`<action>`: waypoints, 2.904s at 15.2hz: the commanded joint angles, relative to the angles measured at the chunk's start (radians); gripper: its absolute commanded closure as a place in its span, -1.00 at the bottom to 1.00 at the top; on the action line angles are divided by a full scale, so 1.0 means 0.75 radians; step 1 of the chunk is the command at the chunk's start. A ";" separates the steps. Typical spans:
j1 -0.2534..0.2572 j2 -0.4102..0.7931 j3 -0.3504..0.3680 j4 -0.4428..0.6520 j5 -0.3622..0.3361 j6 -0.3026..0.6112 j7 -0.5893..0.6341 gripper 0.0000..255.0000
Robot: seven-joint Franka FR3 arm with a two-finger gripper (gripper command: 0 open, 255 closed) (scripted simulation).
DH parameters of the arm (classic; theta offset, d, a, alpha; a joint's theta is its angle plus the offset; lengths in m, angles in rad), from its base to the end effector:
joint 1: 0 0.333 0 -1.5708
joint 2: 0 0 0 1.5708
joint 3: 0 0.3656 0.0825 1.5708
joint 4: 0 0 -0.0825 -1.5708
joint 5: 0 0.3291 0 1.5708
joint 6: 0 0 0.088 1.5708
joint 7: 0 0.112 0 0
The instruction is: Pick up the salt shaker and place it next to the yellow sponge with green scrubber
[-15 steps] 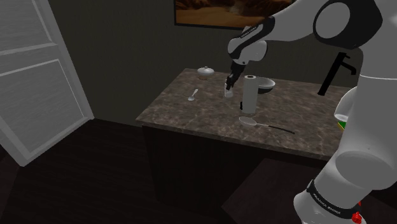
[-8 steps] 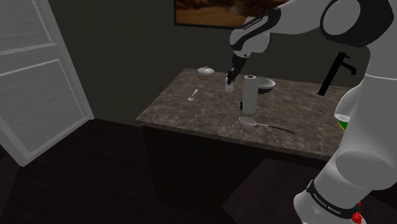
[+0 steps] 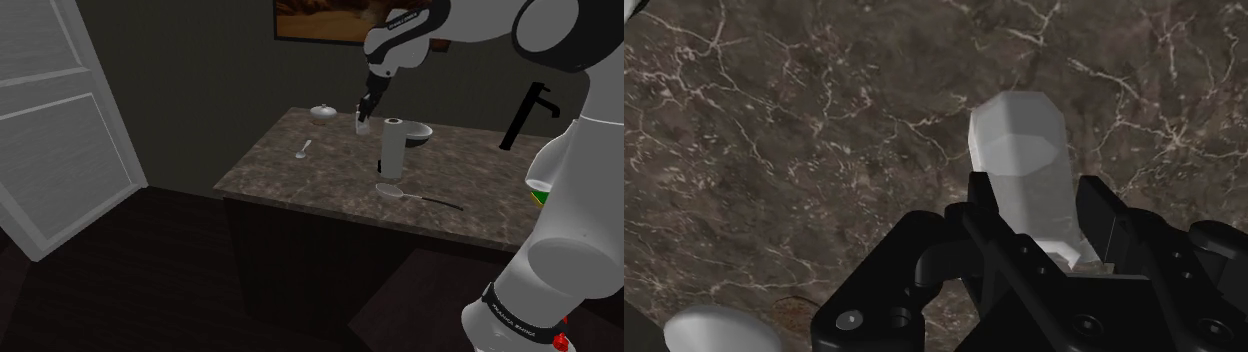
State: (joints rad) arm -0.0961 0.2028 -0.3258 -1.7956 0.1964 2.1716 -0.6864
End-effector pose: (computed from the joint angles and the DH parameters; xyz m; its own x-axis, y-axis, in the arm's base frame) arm 0.5504 -0.2203 0.5239 0.9610 0.1781 0.2115 0.1769 -0.9839 0.0249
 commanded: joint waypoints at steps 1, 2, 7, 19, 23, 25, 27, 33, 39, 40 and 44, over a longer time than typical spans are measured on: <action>0.000 -0.011 -0.002 0.019 -0.007 -0.029 0.005 1.00; 0.000 -0.015 -0.003 0.032 -0.010 -0.046 0.009 1.00; 0.000 -0.032 -0.006 0.100 -0.024 -0.129 0.024 1.00; -0.059 -0.357 -0.076 -0.224 -0.118 -0.122 -0.084 1.00; -0.104 -0.499 -0.115 -0.365 -0.169 -0.119 -0.145 1.00; -0.129 -0.566 -0.136 -0.426 -0.196 -0.123 -0.178 1.00; -0.157 -0.630 -0.159 -0.480 -0.223 -0.131 -0.213 1.00; -0.249 -0.802 -0.236 -0.605 -0.308 -0.174 -0.328 1.00; -0.347 -0.938 -0.330 -0.673 -0.392 -0.236 -0.464 1.00; -0.364 -0.956 -0.347 -0.678 -0.406 -0.248 -0.489 1.00; -0.425 -1.016 -0.423 -0.686 -0.459 -0.296 -0.594 1.00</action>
State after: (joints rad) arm -0.4033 -0.5505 -0.6253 -2.3051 -0.1372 1.9535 -1.1073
